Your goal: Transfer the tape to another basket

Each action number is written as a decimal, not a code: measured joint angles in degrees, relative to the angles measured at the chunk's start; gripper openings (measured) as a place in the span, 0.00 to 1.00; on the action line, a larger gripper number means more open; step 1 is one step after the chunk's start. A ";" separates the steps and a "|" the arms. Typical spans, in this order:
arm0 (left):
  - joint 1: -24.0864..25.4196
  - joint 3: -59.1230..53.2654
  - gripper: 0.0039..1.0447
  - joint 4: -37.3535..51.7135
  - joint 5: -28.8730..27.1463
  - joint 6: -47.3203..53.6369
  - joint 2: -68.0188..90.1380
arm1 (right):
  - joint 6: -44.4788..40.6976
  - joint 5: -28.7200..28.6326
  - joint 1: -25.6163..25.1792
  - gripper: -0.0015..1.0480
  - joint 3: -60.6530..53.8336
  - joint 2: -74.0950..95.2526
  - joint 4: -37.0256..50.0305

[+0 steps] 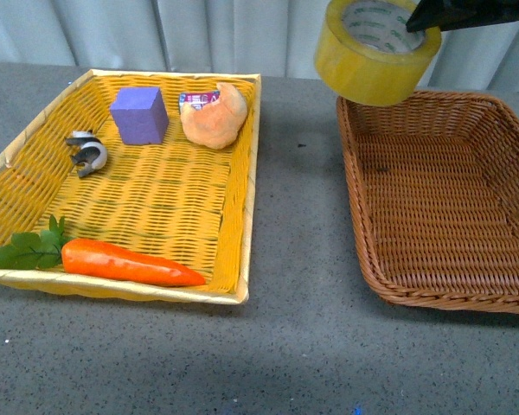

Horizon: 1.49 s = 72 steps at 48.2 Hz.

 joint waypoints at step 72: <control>18.14 -55.67 0.66 63.52 -20.15 -36.35 -28.13 | -2.82 9.92 -10.25 0.82 -30.69 -5.95 45.33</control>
